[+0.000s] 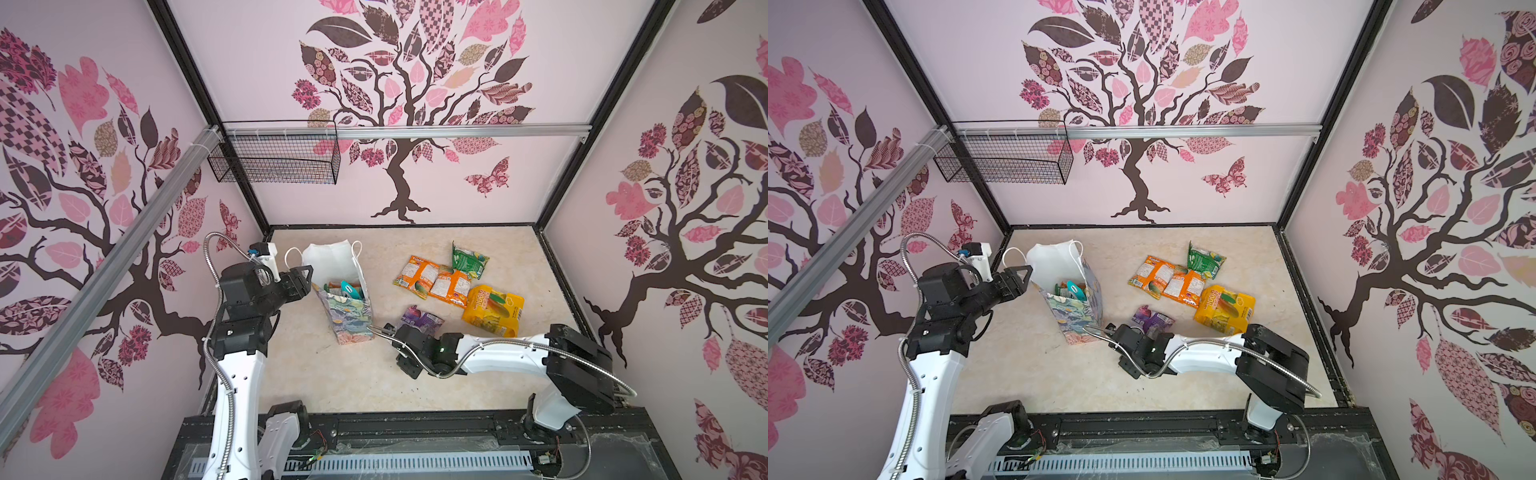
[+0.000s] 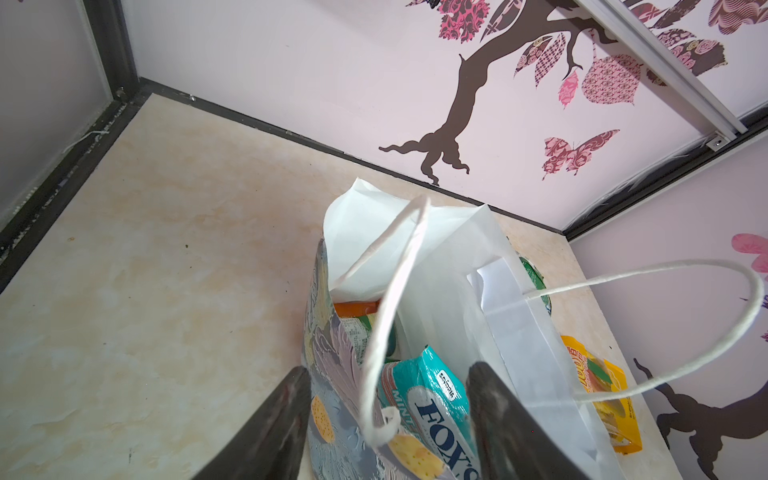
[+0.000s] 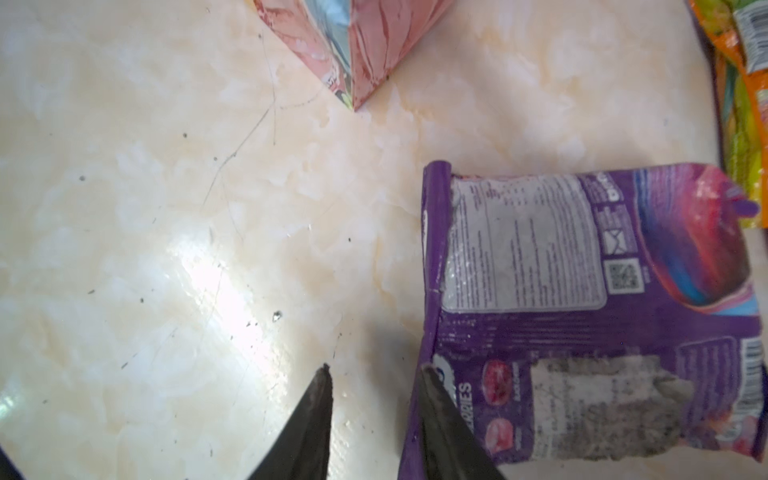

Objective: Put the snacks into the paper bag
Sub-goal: 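Lower the right gripper onto the purple packet's edge nearest the bag, then close the right gripper on the purple packet's edge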

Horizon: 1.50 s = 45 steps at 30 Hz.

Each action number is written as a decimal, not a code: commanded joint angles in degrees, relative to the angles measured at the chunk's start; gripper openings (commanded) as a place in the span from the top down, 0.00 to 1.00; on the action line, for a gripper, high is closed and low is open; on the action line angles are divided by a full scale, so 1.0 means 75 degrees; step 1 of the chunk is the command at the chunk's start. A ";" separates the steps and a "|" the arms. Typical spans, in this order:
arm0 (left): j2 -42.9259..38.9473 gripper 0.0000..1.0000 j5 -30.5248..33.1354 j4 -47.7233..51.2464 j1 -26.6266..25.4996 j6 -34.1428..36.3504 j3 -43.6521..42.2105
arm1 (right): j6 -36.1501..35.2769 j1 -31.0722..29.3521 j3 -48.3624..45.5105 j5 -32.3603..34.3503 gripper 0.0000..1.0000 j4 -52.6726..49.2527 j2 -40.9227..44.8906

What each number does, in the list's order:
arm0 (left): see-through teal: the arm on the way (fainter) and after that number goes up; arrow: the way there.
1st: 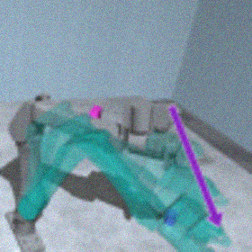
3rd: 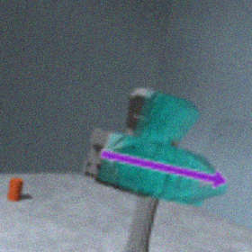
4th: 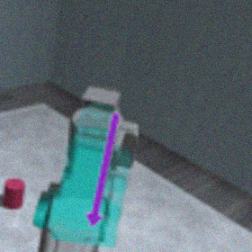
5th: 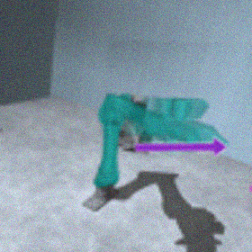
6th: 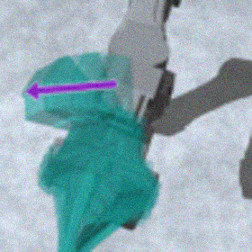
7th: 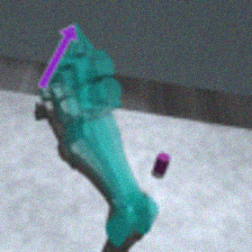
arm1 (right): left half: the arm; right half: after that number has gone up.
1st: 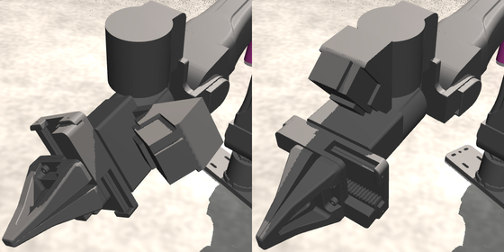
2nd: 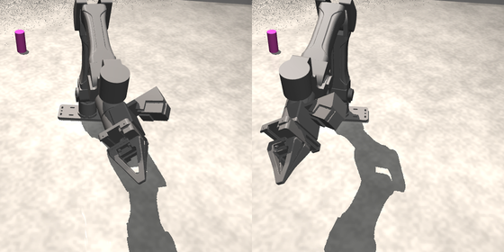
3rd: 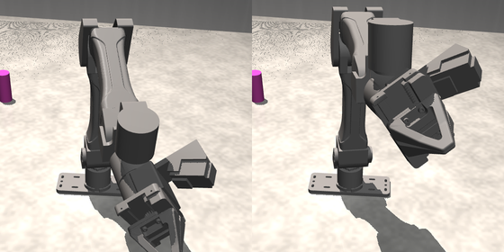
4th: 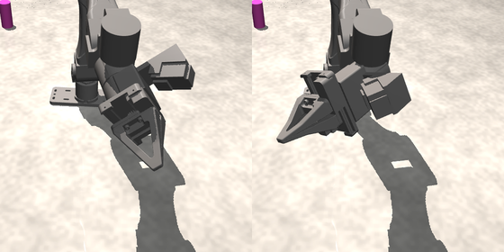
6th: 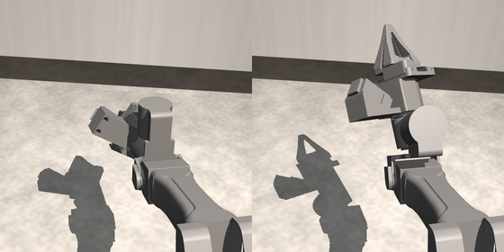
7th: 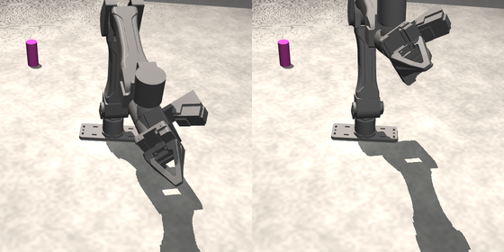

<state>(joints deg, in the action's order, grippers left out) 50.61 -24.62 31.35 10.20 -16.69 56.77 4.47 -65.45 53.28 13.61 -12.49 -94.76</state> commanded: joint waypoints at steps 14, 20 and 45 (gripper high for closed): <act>-0.0043 0.36 0.0002 -0.0196 0.0048 0.0027 -0.0195 | -0.0736 -0.0034 0.0514 0.1340 0.63 0.0727 -0.1107; -0.0045 0.37 0.0002 -0.0201 0.0053 0.0032 -0.0176 | -0.0757 -0.0030 0.0641 0.1502 0.65 0.0841 -0.1332; -0.0068 0.37 -0.0018 -0.0208 0.0057 0.0043 -0.0190 | 0.0281 0.0703 0.0498 -0.0718 1.00 0.0193 0.0012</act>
<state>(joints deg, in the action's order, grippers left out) 50.63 -24.62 31.35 10.26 -16.69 56.77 3.51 -62.39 56.82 15.38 -9.37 -100.57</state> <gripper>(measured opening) 0.634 0.039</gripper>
